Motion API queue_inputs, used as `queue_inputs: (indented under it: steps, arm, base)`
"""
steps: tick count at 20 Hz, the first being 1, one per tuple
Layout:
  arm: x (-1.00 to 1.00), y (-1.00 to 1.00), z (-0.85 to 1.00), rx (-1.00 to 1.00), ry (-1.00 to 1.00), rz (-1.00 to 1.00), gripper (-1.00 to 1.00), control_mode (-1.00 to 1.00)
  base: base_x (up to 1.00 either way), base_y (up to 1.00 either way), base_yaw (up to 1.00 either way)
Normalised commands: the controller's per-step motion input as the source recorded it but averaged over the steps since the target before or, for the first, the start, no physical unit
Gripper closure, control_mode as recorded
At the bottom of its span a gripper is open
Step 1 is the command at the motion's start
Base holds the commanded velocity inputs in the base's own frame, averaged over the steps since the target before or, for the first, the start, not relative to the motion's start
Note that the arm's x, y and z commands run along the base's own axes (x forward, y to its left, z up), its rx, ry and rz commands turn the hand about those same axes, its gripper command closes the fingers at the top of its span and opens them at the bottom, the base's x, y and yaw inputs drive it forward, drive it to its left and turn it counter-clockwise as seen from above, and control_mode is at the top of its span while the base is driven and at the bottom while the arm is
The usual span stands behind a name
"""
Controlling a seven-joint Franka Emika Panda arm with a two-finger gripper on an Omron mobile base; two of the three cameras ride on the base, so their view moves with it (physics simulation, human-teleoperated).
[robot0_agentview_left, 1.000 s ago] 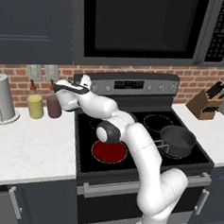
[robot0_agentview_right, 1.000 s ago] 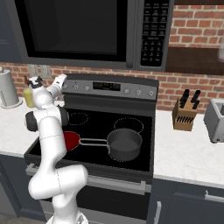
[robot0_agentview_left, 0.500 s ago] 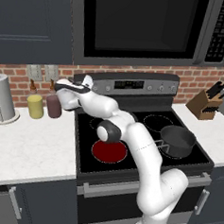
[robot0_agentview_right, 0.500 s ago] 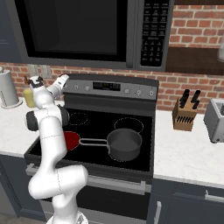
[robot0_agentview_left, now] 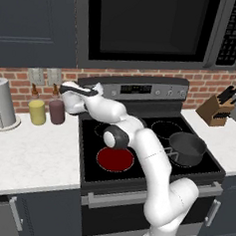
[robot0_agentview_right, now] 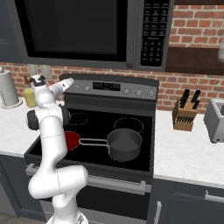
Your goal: Turn off the front left burner of the stove.
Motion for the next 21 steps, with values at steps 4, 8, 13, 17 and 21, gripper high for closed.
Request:
queue_inputs:
  steps: [4, 8, 13, 17, 21]
  arm:
    - [0.01, -0.25, 0.00, 0.53, 0.00, -0.19, 1.00, -1.00]
    - [0.02, -0.24, 0.00, 0.55, 0.00, -0.19, 1.00, -1.00]
    - [0.05, -0.25, 0.00, 0.56, 0.00, -0.18, 1.00, -1.00]
    - [-0.04, -0.16, 0.00, 0.34, -0.03, -0.10, 1.00, -1.00]
    - [0.00, 0.00, 0.00, 0.00, 0.00, 0.00, 1.00, -1.00]
  base:
    - [0.00, 0.00, 0.00]
    - [0.00, 0.00, 0.00]
    - [0.00, 0.00, 0.00]
    - [0.00, 0.00, 0.00]
    - [0.00, 0.00, 0.00]
